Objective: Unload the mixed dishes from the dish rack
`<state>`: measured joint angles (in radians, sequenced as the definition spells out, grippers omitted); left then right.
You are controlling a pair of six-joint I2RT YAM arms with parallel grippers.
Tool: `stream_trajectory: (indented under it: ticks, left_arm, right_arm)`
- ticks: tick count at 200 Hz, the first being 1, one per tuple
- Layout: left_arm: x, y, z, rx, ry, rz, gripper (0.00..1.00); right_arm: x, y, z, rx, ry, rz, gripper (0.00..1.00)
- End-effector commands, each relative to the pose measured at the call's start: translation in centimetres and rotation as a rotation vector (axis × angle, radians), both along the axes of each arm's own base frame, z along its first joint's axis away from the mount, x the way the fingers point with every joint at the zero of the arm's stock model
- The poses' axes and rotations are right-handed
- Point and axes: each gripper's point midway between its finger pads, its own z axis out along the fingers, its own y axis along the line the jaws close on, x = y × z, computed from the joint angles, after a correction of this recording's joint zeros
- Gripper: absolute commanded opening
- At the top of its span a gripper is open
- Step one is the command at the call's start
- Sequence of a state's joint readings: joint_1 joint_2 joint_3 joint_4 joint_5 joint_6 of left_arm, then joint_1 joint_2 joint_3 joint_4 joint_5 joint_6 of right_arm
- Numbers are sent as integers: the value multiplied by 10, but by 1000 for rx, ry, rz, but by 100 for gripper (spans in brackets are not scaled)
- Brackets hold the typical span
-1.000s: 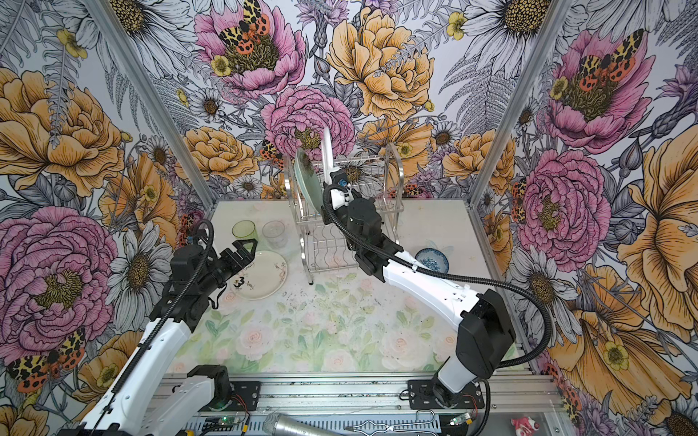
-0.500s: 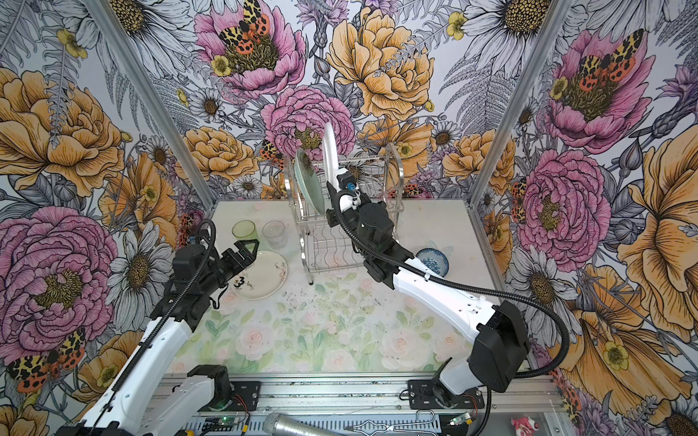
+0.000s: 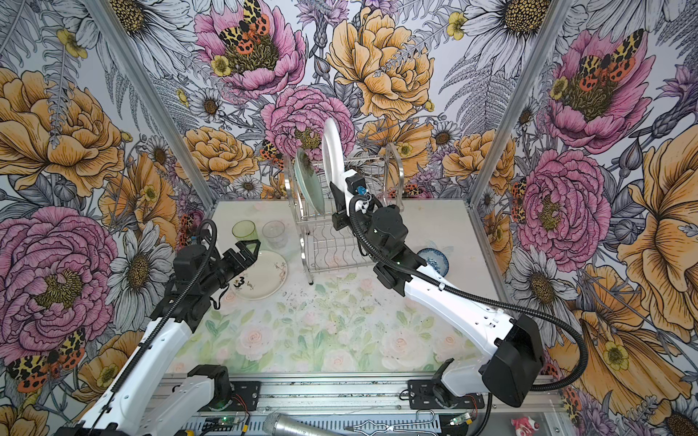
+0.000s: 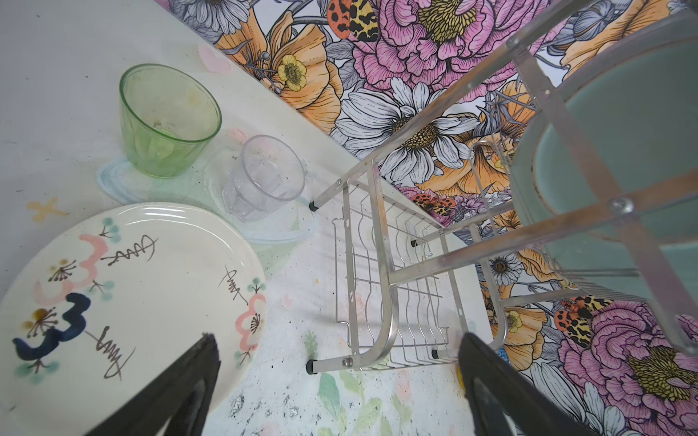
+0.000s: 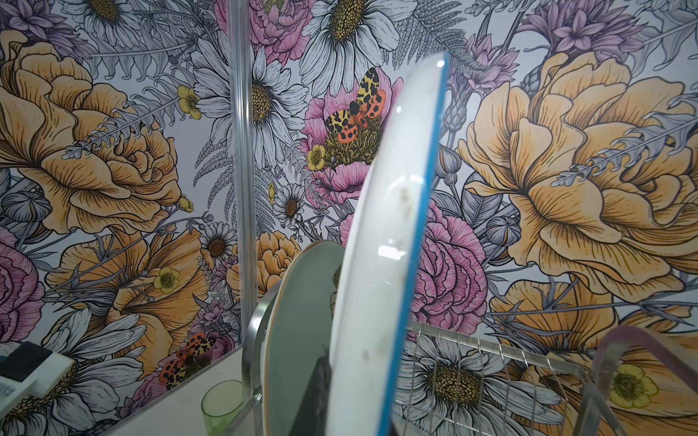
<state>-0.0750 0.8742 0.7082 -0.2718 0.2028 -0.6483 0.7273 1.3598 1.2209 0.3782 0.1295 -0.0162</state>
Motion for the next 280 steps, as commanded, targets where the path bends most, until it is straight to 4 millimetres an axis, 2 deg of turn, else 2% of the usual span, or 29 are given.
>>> stream_trajectory:
  ticks: [1,61,150,211,280]
  left_arm:
    - [-6,-2,0,-5,-2,1,99]
    - [-14,-5,7,-11,-16,0,99]
    - [-15,-23,12,-25,-10,-47,99]
    - [-17,-25,18,-28,-20,-46,99]
    - [-17,-29,15,-29,-14,-40,99]
  right_arm:
    - [-34,-18,61,126,-147,47,0]
    - [-49,-32,56,141,-147,50,0]
    - [-78,-52,52,174,-137,84,0]
    - [-89,-66,33,194,-98,79,0]
    - [-107,-58,15,166,-78,168,0]
